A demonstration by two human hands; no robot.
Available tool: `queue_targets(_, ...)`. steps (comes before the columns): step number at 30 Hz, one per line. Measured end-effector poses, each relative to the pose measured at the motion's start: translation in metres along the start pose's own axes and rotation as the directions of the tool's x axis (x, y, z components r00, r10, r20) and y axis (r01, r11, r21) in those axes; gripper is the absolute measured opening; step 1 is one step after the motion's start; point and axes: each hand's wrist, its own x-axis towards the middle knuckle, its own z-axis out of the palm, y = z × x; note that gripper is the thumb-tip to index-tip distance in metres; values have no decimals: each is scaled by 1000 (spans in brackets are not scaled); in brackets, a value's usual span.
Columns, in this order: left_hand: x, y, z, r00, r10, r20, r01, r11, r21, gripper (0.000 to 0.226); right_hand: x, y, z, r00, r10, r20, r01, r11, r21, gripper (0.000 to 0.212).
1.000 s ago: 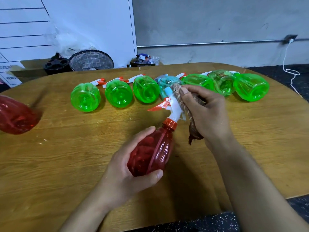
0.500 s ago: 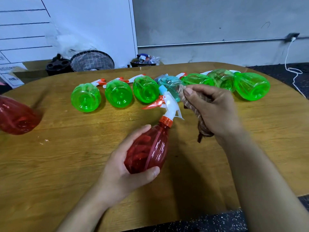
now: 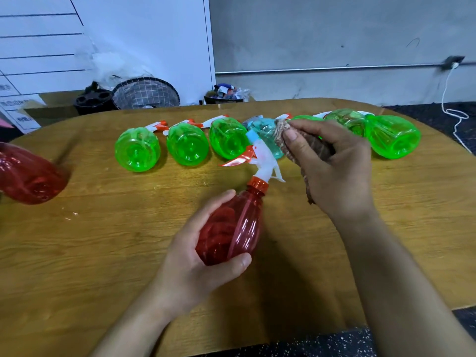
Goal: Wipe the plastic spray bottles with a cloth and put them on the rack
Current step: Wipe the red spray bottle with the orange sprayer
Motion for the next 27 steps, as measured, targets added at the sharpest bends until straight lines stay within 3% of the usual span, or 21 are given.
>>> queue_targets(2, -2, 3, 2, 1000, 7, 11, -8, 999, 51, 86, -2, -3, 5, 997, -78, -25, 76, 996, -56, 15)
queue_targets(5, -4, 5, 3, 999, 5, 42, -7, 999, 51, 85, -6, -5, 11, 987, -133, 87, 143, 981, -127, 22)
queue_targets(7, -3, 6, 3, 999, -2, 32, 0, 999, 47, 86, -8, -7, 15, 977, -164, 137, 177, 981, -84, 23)
queue_targets(11, -2, 5, 3, 999, -2, 37, 1, 1000, 29, 86, -10, -9, 17, 987, -157, -15, 155, 983, -98, 21)
queue_targets(14, -2, 3, 2, 999, -7, 38, 6, 1000, 20, 86, -13, -2, 19, 984, -158, 83, 171, 964, -202, 25)
queue_targets(17, -1, 4, 4, 1000, 7, -15, -7, 1000, 0, 87, -19, -5, 24, 968, -201, 152, 208, 978, -30, 23)
queue_targets(19, 3, 4, 3, 996, 25, -83, -29, 999, -40, 87, -25, -11, 29, 987, -149, 52, 142, 982, 126, 20)
queue_targets(22, 8, 7, -1, 981, 13, -195, -57, 973, -222, 85, -35, -8, 40, 998, 46, -50, -30, 960, 278, 18)
queue_targets(25, 12, 12, -8, 954, -24, -299, -83, 937, -340, 82, -45, -2, 54, 956, 292, -1, -266, 873, 408, 13)
queue_targets(27, 13, 16, -12, 944, -50, -325, -80, 923, -375, 81, -52, 0, 61, 937, 342, 75, -340, 836, 430, 11)
